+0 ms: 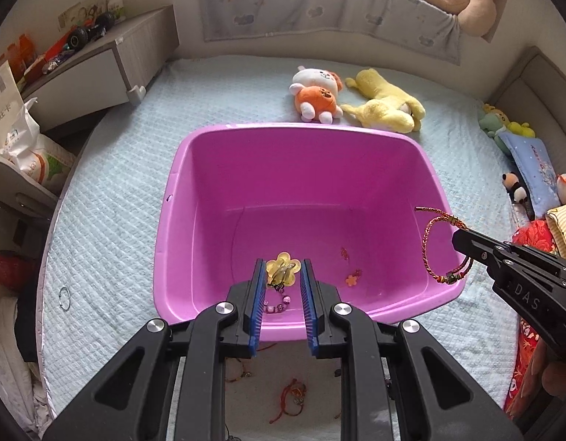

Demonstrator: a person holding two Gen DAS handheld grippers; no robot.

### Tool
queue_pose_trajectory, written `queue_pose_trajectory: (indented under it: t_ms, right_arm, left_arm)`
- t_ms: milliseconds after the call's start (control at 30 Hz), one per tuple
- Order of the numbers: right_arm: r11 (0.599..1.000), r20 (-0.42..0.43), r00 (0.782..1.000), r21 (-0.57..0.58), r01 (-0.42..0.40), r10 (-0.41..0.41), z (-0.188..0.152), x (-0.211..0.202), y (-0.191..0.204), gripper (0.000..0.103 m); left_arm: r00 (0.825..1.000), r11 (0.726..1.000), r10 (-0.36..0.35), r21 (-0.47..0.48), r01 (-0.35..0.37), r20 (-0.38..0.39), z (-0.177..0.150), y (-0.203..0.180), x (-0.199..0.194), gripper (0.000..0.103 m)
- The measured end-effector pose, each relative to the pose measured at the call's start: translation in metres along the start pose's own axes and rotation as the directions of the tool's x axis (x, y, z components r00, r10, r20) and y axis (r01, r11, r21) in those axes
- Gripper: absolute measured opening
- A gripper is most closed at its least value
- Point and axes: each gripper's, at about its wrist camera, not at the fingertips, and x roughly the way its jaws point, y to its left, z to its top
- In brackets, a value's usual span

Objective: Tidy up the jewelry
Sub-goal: 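Open the left tool to drop the yellow charm while the right tool releases the braided bracelet into the tub, then withdraw both open tools from the tub back toward the jewelry on the bed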

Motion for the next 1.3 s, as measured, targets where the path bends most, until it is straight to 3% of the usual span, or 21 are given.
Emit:
queue_pose_trajectory:
  t_ms: [167, 233, 267, 300, 333, 367, 400, 700, 1300]
  right_arm:
    - [1.000, -0.072, 0.997, -0.005, 0.004, -0.004, 0.013, 0.029, -0.004, 0.004]
    - [1.000, -0.092, 0.996, -0.008, 0.014, -0.015, 0.016, 0.035, -0.004, 0.005]
    - [1.000, -0.099, 0.995, -0.009, 0.019, -0.020, 0.018, 0.037, -0.004, 0.012]
    - [1.000, -0.102, 0.995, -0.009, 0.022, -0.023, 0.020, 0.038, -0.005, 0.019]
    - [1.000, -0.101, 0.995, -0.008, 0.023, -0.024, 0.023, 0.039, -0.005, 0.036]
    - [1.000, -0.094, 0.995, -0.006, 0.023, -0.023, 0.024, 0.037, -0.005, 0.045]
    - [1.000, -0.086, 0.996, -0.007, 0.024, -0.025, 0.026, 0.035, -0.006, 0.045]
    - [1.000, -0.081, 0.997, 0.000, 0.018, -0.018, 0.022, 0.019, -0.004, 0.045]
    - [1.000, -0.081, 0.997, -0.001, -0.008, 0.008, -0.034, -0.036, 0.013, 0.049]
  left_arm:
    - [0.999, 1.000, 0.014, -0.019, -0.015, -0.048, 0.008, 0.003, 0.024, 0.021]
    - [0.998, 0.999, 0.020, -0.028, -0.021, -0.066, 0.012, 0.005, 0.031, 0.034]
    - [0.997, 0.999, 0.027, -0.032, -0.029, -0.076, 0.013, 0.007, 0.034, 0.040]
    - [0.996, 0.998, 0.039, -0.035, -0.042, -0.084, 0.015, 0.009, 0.037, 0.054]
    - [0.995, 0.998, 0.049, -0.039, -0.053, -0.085, 0.016, 0.010, 0.038, 0.067]
    - [0.995, 0.997, 0.056, -0.043, -0.059, -0.077, 0.016, 0.012, 0.037, 0.070]
    - [0.996, 0.997, 0.059, -0.045, -0.062, -0.068, 0.017, 0.014, 0.035, 0.072]
    - [0.995, 0.995, 0.068, -0.073, -0.073, -0.076, 0.014, 0.027, 0.025, 0.076]
    - [0.996, 0.996, 0.072, -0.043, -0.074, -0.051, -0.020, 0.021, -0.032, 0.076]
